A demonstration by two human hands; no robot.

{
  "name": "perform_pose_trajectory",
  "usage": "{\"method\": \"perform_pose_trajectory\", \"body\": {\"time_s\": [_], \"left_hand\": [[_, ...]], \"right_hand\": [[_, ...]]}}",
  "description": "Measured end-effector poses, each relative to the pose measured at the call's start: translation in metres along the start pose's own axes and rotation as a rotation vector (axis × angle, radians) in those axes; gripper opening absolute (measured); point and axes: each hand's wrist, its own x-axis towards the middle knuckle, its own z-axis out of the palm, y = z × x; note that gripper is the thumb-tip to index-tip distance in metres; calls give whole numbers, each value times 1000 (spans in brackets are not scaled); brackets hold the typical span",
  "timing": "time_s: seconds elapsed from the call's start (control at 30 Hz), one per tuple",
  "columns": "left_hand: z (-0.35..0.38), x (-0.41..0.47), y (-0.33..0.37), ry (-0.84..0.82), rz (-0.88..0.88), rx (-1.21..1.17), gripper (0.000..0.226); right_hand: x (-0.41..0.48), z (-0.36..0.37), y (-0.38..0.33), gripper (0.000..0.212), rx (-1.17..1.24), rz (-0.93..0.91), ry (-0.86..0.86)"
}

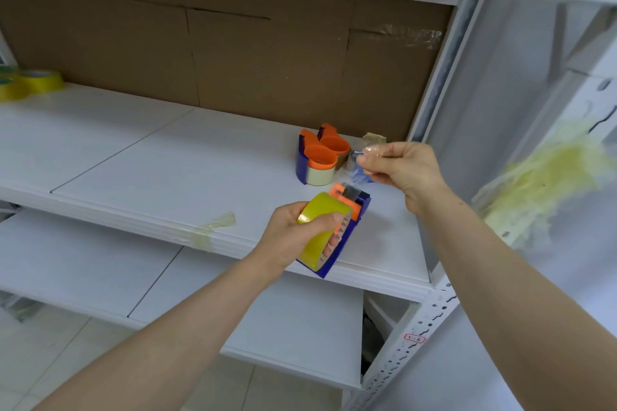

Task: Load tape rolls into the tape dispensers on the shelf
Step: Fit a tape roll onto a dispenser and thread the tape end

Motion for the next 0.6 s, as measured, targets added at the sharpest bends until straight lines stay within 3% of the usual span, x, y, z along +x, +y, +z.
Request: {"method": "perform_pose_trajectory", "body": {"time_s": [0.37, 0.6], "left_hand": [[0, 2, -12, 143, -37, -39, 24], [-11, 1, -14, 40, -58, -35, 30]], "right_hand": [[7, 15, 35, 24, -17, 62, 175], [8, 26, 62, 17, -13, 77, 255]]}}
